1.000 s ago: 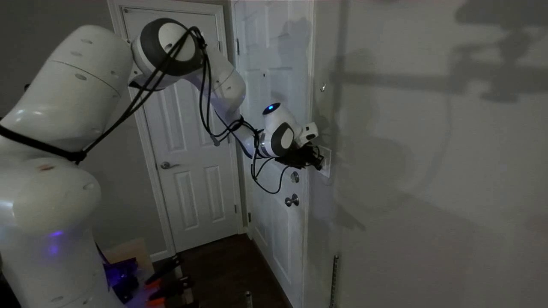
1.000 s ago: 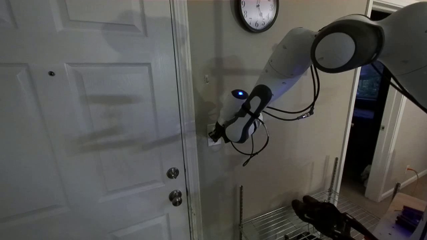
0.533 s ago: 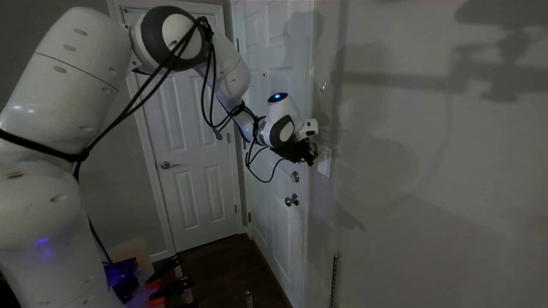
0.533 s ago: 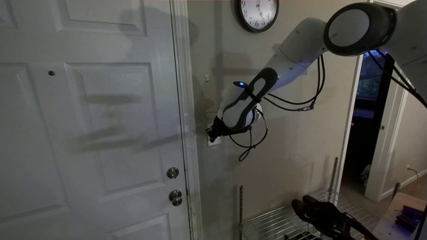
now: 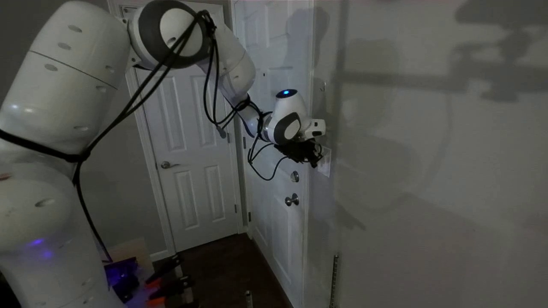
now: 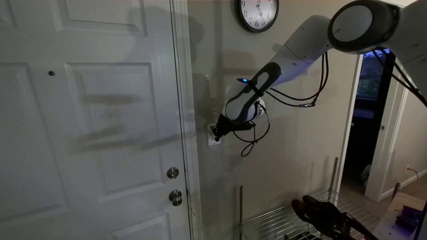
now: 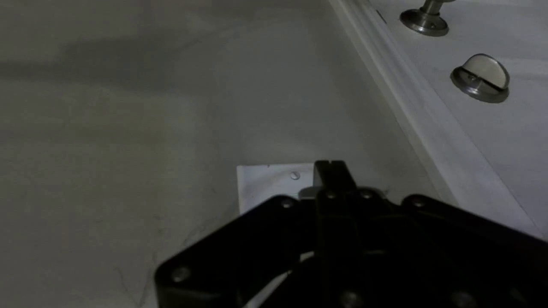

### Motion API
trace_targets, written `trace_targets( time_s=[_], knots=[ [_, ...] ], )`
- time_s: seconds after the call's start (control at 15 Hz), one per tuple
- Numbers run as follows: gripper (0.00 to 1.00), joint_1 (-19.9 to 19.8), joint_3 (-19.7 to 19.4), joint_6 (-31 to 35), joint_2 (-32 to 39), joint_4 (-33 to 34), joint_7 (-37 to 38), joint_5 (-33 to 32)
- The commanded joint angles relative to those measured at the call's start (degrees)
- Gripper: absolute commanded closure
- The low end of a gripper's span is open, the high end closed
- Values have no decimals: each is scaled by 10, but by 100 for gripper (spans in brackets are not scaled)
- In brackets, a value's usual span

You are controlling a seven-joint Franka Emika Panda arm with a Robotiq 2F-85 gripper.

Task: Turn off the light switch.

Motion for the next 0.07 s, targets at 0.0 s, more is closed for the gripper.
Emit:
trace_targets(
  time_s=[0.0],
  knots=[
    [99,-21,20,-16,-21,-18,-27,24]
  ],
)
